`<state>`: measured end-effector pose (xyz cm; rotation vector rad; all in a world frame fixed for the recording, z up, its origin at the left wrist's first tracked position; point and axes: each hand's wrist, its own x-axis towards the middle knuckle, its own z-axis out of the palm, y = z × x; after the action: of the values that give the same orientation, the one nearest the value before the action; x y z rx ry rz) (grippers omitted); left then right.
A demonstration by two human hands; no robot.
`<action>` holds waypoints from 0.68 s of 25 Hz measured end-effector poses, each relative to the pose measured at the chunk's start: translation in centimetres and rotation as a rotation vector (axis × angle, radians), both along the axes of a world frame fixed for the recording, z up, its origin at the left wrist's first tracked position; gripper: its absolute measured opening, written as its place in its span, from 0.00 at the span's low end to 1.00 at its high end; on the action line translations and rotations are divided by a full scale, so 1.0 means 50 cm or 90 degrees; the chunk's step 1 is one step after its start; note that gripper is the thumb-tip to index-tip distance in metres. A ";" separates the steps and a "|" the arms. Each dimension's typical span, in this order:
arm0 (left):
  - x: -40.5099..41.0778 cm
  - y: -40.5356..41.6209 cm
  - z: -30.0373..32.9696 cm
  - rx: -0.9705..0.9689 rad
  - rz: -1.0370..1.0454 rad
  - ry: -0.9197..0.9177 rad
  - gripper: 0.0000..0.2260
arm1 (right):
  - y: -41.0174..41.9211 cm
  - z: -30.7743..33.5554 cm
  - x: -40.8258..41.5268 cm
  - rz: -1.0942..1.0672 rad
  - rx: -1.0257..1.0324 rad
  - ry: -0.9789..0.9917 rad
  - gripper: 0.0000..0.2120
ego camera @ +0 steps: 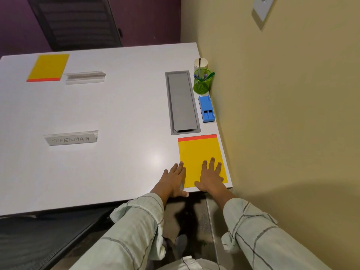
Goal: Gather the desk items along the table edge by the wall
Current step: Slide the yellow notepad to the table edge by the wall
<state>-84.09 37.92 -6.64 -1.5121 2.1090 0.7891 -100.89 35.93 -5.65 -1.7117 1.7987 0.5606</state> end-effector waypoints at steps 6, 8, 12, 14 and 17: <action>0.000 0.004 0.002 -0.014 0.000 0.004 0.51 | -0.001 -0.009 -0.002 -0.004 -0.008 -0.004 0.49; 0.000 0.015 0.012 -0.039 0.005 0.006 0.49 | 0.002 -0.005 -0.002 0.009 -0.025 0.007 0.49; 0.011 0.052 0.056 -0.193 0.055 0.023 0.32 | 0.009 0.013 0.006 0.129 -0.133 0.007 0.45; 0.024 0.078 0.085 -0.280 0.090 0.024 0.22 | 0.019 0.020 0.017 0.236 -0.197 -0.040 0.40; 0.047 0.128 0.121 -0.311 0.134 0.023 0.20 | 0.047 0.030 0.046 0.373 -0.236 -0.106 0.36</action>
<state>-81.72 44.29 -0.59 -2.0059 2.3064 0.3778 -98.56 38.26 -4.15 -2.4846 1.3265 0.3057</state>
